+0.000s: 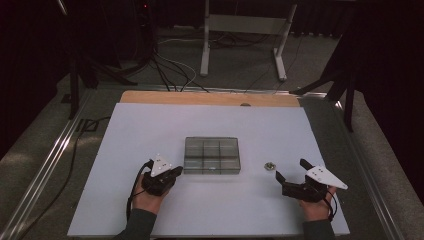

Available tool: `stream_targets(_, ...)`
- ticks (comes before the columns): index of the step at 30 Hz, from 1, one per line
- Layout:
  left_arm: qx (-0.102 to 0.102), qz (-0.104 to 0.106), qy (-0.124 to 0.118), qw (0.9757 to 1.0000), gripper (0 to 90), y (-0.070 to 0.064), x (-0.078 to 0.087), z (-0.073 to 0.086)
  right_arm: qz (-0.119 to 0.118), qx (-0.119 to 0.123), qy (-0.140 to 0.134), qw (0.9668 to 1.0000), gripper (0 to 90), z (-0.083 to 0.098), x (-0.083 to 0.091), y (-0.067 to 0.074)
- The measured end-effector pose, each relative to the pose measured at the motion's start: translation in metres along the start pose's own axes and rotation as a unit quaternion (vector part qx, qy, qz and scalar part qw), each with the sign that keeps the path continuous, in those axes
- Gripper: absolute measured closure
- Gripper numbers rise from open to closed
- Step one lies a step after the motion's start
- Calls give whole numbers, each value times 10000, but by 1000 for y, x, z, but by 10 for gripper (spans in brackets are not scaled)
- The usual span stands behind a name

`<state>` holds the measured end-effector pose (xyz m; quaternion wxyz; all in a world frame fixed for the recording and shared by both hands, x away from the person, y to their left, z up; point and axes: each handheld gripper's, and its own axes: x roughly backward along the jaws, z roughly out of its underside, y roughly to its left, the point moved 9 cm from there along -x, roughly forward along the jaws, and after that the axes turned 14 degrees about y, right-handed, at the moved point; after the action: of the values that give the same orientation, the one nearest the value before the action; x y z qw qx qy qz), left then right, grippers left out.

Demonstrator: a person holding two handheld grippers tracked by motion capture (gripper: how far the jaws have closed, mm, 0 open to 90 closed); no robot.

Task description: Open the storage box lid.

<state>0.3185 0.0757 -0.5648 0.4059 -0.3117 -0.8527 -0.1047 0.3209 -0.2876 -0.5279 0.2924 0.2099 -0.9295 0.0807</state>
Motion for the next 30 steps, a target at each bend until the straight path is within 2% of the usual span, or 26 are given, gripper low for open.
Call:
stream_targets(10, 26, -43, 243, 9997, 900, 0, -6, 5, -1, 5, 6, 10000, 7, 0, 0, 0)
stream_targets(30, 60, -106, 292, 9995, 900, 3, -12, 5, -7, 30, 26, 10000, 7, 0, -1, 1)
